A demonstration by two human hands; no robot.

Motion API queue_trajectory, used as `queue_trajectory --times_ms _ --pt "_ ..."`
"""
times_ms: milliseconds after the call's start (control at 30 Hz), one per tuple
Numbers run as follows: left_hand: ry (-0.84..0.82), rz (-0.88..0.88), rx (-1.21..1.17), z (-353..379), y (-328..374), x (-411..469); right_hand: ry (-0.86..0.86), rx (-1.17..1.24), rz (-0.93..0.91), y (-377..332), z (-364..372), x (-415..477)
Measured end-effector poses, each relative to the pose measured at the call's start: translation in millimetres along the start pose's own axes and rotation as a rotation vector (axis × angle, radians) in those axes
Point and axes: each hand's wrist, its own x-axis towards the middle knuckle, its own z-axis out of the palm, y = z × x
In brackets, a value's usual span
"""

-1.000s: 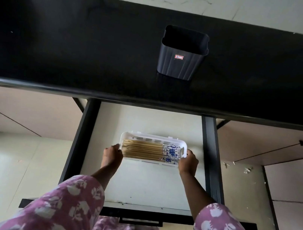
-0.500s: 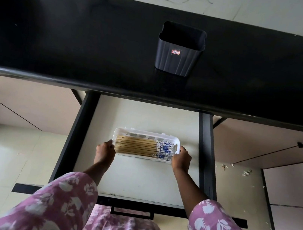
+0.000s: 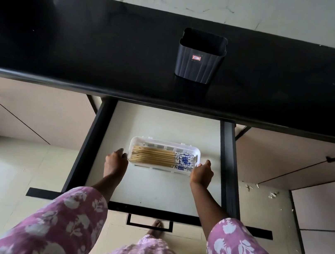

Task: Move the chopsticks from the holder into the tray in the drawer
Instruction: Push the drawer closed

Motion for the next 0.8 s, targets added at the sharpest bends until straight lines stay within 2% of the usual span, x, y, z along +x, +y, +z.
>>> queue_trajectory --times_ms 200,300,467,567,733,800 --pt "0.062 -0.017 -0.012 -27.6 -9.0 -32.2 0.113 0.136 0.029 -4.3 -8.9 -42.1" --pt "0.092 -0.046 -0.004 -38.0 -13.1 -49.6 0.133 0.096 0.038 -2.3 -14.0 -65.0" --pt "0.156 0.028 0.026 -49.7 -33.8 -89.2 0.150 0.002 0.086 22.0 -32.5 -116.0" --pt "0.137 -0.073 0.004 -50.2 -40.6 -114.6 0.159 0.118 0.146 32.4 -37.7 -134.0" --pt "0.026 -0.398 -0.240 -51.0 -43.9 -128.9 0.078 0.327 0.255 45.1 -49.9 -148.0" --pt "-0.023 -0.421 -0.275 -52.2 -43.0 -125.9 0.030 0.400 0.252 52.9 -53.8 -153.3"
